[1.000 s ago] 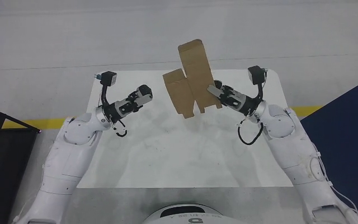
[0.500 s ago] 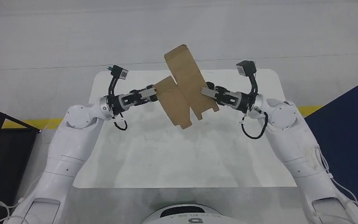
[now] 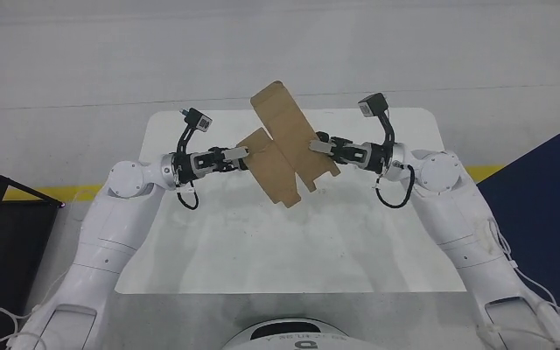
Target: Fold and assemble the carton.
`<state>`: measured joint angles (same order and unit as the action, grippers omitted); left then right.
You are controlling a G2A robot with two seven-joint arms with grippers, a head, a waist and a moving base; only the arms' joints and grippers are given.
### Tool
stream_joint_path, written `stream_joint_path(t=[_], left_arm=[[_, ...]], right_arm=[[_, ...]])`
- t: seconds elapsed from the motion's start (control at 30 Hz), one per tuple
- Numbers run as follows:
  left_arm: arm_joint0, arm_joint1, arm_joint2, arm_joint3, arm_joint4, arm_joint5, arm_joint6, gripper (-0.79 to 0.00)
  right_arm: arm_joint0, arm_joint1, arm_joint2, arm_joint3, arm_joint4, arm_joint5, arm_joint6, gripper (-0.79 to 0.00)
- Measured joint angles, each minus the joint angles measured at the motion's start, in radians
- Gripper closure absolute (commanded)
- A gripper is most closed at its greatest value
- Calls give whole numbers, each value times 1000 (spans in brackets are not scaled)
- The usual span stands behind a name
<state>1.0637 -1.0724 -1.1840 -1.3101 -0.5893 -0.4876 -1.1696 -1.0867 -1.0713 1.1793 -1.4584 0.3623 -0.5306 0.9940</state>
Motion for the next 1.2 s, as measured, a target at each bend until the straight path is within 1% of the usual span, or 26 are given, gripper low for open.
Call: stream_joint_path(t=[0.07, 0.13, 0.3, 0.43, 0.53, 0.63, 0.73, 0.8, 0.9, 1.03, 1.1, 1.2], left_arm=[[0, 0, -1, 5, 5, 8, 16, -785], [3, -1, 4, 7, 7, 22, 5, -785], [9, -3, 20, 13, -1, 37, -14, -785], [8, -5, 22, 30, 8, 36, 2, -785], [12, -6, 25, 37, 13, 38, 5, -785], [15, -5, 34, 40, 37, 47, -7, -653], [13, -6, 41, 47, 47, 53, -15, -489], [11, -7, 46, 50, 42, 56, -26, -440], [10, -9, 52, 54, 8, 60, -68, -459], [10, -10, 60, 56, -18, 55, -124, -542], [11, -10, 67, 56, -23, 57, -150, -659], [7, -11, 70, 62, -20, 56, -166, -677]], right_arm=[[-10, 1, 3, 35, 44, -9, 33, 0], [-16, 2, 3, 54, 77, -7, 67, 0], [-16, 2, 3, 53, 72, -6, 60, 0], [-17, 2, 2, 53, 71, -5, 59, 0], [-31, 4, -6, 53, 36, 11, 58, 0], [-22, 7, -6, 73, 32, 46, 103, 0], [-4, 10, -8, 96, 60, 70, 175, 0], [6, 11, -7, 116, 78, 74, 204, 0], [27, 8, -15, 155, 138, 77, 258, 0], [62, 0, -47, 206, 176, 100, 317, 0], [82, -5, -68, 227, 180, 114, 334, 0], [111, -14, -97, 256, 173, 130, 339, 0]])
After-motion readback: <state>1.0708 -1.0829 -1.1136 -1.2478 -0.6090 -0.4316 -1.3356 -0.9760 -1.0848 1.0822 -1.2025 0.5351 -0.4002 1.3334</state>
